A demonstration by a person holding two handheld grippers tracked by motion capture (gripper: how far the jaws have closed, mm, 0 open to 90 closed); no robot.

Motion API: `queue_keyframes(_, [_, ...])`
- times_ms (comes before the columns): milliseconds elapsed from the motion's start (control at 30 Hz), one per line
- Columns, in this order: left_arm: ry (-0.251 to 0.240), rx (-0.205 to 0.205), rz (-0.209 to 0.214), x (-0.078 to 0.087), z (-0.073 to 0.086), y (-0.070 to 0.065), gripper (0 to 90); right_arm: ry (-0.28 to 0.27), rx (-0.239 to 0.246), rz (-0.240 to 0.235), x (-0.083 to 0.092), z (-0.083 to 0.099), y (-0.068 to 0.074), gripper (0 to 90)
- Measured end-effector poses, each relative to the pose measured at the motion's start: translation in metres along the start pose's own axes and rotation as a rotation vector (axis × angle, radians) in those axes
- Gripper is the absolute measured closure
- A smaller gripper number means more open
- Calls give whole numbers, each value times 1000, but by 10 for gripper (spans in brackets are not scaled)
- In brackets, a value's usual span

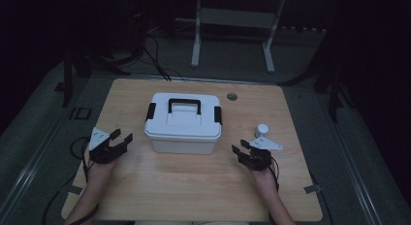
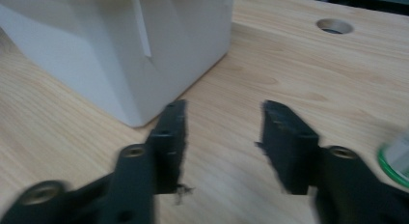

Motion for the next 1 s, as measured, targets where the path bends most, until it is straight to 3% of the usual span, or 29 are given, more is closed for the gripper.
queue_keyframes(33, [16,-12,6,-10,-2,-3,473,2,6,-10,-5,-2,1,583])
queue_keyframes(167, [50,-22,23,-25,-4,-8,614,27,14,-42,-26,-11,6,786])
queue_keyframes(200, [51,-18,34,-28,-4,-9,666,36,13,-40,-31,-13,6,877])
queue_keyframes(233, [62,-17,41,-32,-5,-10,704,42,11,-49,-35,-14,7,899])
queue_keyframes(333, [74,-28,58,-40,-7,-14,820,42,-5,-62,-47,-19,10,900])
queue_keyframes(500, [74,-33,99,-47,-8,-22,891,36,-21,-78,-59,-27,16,900])
queue_keyframes(600, [79,-48,114,-50,-9,-26,892,29,-21,-83,-61,-30,20,900])
queue_keyframes(633, [94,-74,161,-53,-10,-35,892,31,-7,-75,-63,-33,23,900])
queue_keyframes(667, [93,-86,140,-53,-10,-37,893,30,-17,-82,-63,-34,24,900])
queue_keyframes(733, [95,-57,160,-53,-9,-36,894,32,-18,-79,-63,-33,24,900])
queue_keyframes(1000, [114,-95,183,-47,-7,-46,895,39,-42,-80,-61,-32,18,900])
Point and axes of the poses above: each handheld gripper's, and its own axes: x roughly backward along the jaws, z roughly out of its underside, y roughly to its left, the point moved 3 cm from there along -x, roughly forward along the jaws, and after that the axes turned 2 degrees about x, right-handed, at the moved point
